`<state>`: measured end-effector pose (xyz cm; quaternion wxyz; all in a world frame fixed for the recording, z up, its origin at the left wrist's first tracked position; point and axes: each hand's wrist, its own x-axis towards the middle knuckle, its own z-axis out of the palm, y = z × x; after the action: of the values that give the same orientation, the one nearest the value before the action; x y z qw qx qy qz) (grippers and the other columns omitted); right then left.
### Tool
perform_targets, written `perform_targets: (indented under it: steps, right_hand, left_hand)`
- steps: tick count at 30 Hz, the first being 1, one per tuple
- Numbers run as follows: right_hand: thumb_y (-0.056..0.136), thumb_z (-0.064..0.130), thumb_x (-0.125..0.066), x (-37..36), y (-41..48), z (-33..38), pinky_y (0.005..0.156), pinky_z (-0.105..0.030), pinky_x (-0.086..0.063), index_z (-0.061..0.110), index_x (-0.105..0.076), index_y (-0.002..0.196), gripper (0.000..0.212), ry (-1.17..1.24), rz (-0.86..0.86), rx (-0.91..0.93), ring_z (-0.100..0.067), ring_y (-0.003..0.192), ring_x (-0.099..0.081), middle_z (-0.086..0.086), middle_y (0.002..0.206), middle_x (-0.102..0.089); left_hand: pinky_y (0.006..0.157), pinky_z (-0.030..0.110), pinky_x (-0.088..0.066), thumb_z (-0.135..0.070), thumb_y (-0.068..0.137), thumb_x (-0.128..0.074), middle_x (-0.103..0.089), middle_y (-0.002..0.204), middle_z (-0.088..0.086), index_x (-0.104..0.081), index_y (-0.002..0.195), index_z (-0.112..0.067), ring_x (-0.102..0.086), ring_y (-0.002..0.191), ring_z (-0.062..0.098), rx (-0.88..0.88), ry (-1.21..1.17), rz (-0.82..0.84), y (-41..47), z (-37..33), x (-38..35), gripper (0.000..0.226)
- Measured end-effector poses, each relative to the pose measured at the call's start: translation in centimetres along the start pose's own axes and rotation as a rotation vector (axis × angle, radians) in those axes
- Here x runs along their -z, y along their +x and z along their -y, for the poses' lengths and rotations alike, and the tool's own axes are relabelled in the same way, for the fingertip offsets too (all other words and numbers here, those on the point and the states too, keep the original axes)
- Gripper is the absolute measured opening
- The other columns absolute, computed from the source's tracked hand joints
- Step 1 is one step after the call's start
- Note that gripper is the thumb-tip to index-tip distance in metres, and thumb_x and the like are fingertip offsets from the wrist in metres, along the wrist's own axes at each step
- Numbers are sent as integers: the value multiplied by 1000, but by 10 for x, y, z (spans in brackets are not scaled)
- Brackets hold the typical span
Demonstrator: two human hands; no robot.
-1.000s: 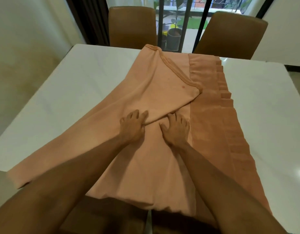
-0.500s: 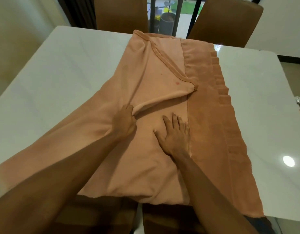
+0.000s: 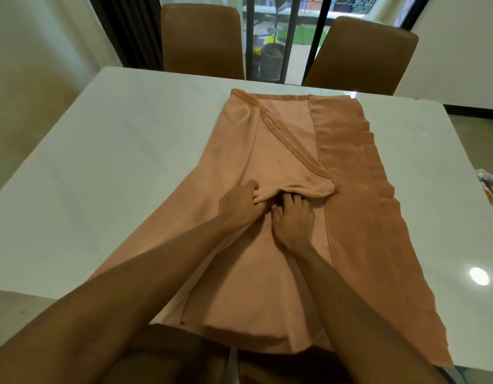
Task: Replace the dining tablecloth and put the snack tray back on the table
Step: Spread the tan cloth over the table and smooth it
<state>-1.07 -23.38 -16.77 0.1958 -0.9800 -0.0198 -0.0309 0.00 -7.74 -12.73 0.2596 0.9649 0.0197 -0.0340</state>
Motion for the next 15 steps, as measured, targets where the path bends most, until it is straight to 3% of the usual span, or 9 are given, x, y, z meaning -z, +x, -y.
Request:
perform_targets:
  steps: [2,4,6,9,12,14,15]
  right_hand:
    - [99,37,-46,-9,19,-3,103,-49,-39,23,-53,134,39,-24,13,-12,-30,117,-50,-6,131,-58]
    - [100,41,-43,-14,25,-7,110,-52,-32,26,-48,142,44,-64,39,5,-31,125,-47,-6,138,-54]
    - [103,48,-37,-20,27,-10,117,-55,-21,29,-43,147,48,-120,63,21,-32,134,-40,-5,147,-46]
    - [103,51,-34,-23,38,-2,121,-60,-7,30,-36,150,52,-75,114,51,-31,145,-28,-4,158,-34]
    - [102,50,-35,-25,61,17,120,-61,-12,28,-34,150,53,-7,147,131,-32,151,-20,-6,164,-24]
    - [101,56,-30,-32,71,30,120,-59,-12,30,-30,153,59,18,186,134,-33,152,-17,-7,165,-21]
    - [99,61,-26,-35,73,33,121,-59,-9,32,-28,154,62,1,203,119,-33,153,-14,-7,166,-18]
  left_hand:
    - [69,34,-44,-47,95,-49,-67,98,5,-59,98,-18,-63,89,29,-47,39,-20,25,-13,-10,30]
    - [71,35,-44,-46,95,-45,-67,96,8,-57,87,-17,-62,88,30,29,-69,-21,42,-19,-10,33]
    - [77,35,-45,-45,92,-45,-68,103,11,-62,93,-13,-62,94,32,149,-228,-71,64,-12,-2,37]
    - [85,35,-45,-26,100,-47,-68,114,16,-66,104,-7,-62,106,35,314,-384,-203,92,28,31,28]
    - [76,38,-47,-21,101,-47,-69,110,22,-68,100,0,-64,102,35,508,-597,-408,113,84,82,30]
    - [68,31,-47,-20,101,-45,-68,118,19,-66,113,3,-65,102,31,633,-709,-542,119,130,127,33]
    - [73,29,-49,-19,101,-45,-66,123,16,-63,121,2,-64,108,30,706,-729,-583,115,152,147,35]
